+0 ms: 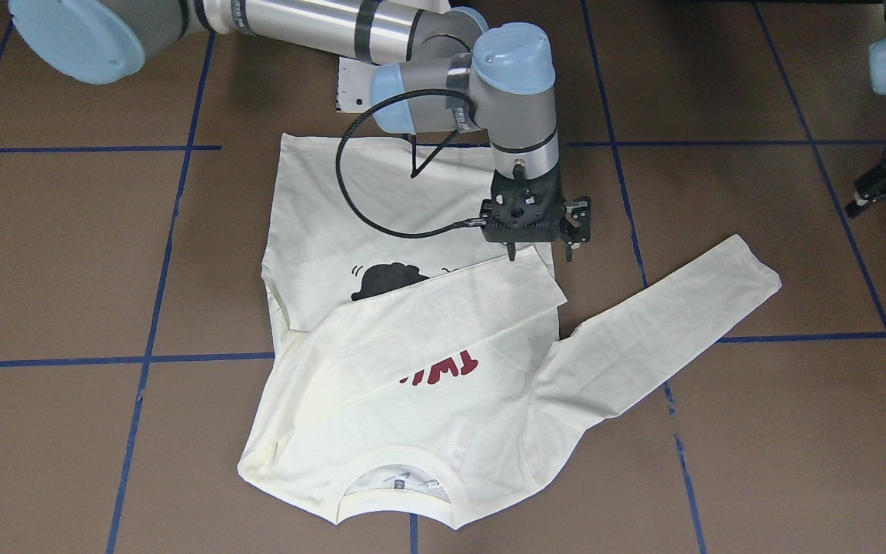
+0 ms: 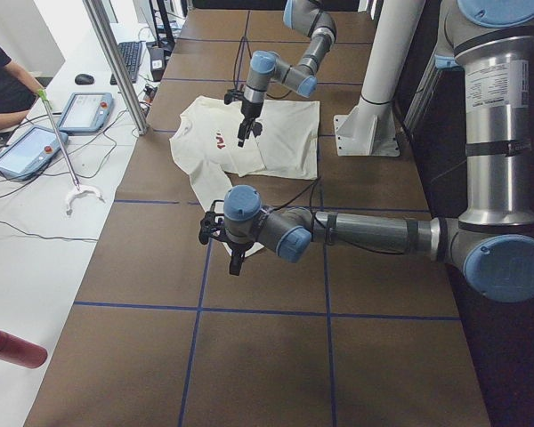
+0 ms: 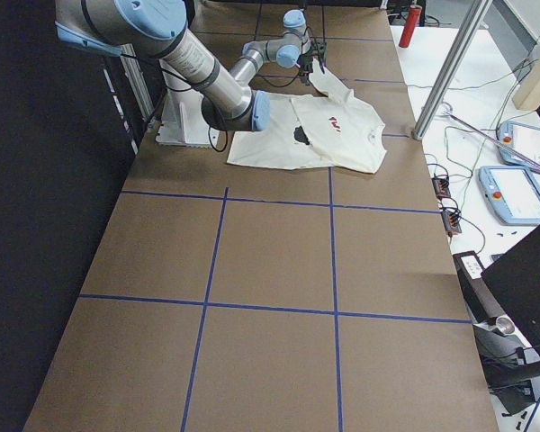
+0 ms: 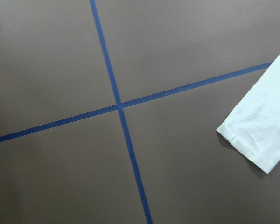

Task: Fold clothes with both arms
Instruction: 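Carry the sleeve with the right gripper across the shirt front and release, then grasp the other sleeve cuff with the left gripper while the right gripper withdraws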

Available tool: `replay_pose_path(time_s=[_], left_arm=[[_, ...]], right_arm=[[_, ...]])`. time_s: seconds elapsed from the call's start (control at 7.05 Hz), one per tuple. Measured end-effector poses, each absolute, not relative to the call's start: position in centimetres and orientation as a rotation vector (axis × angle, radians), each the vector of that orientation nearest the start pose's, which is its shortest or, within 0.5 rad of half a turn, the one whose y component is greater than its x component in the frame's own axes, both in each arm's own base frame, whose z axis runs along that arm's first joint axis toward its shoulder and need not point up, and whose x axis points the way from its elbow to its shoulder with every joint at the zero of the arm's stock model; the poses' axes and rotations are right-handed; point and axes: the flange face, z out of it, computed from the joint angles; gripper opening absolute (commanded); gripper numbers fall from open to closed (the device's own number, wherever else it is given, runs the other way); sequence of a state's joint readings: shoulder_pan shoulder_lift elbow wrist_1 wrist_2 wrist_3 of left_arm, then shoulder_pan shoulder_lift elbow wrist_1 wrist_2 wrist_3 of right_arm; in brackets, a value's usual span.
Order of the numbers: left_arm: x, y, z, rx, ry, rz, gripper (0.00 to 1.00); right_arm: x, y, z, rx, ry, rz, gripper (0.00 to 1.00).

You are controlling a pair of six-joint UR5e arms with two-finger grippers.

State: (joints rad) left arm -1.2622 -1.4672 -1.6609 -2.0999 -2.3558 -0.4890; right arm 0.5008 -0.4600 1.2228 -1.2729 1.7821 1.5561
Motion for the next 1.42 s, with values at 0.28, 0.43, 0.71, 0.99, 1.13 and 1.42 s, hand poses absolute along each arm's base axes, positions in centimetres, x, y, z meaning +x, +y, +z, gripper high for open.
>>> replay_pose_path(time_s=[0.28,0.43,0.71,0.99,1.13,1.42], left_arm=[[13.3,-48.4,62.1,0.13,0.833,-0.003,0.83],[15.0,-49.7,62.4,0.121,0.821,-0.009,0.79],[17.6,-51.1,62.4,0.088,0.82,-0.029,0.78],[19.9,-50.9,62.2,0.069,0.824,-0.01,0.75],[20.5,-50.8,62.2,0.064,0.825,-0.001,0.69],[21.5,-50.5,62.4,0.054,0.824,0.018,0.59]], right_arm=[[-55.4,-47.5,11.9,0.026,-1.083,0.323,1.0],[-50.2,-47.4,15.8,-0.002,-1.088,0.324,1.0],[-41.1,-47.2,21.3,-0.028,-1.094,0.3,1.0],[-37.9,-46.4,24.2,-0.028,-1.077,0.291,1.0],[-37.6,-46.3,24.7,-0.028,-1.073,0.29,1.0],[-37.6,-46.1,25.2,-0.029,-1.066,0.29,1.0]])
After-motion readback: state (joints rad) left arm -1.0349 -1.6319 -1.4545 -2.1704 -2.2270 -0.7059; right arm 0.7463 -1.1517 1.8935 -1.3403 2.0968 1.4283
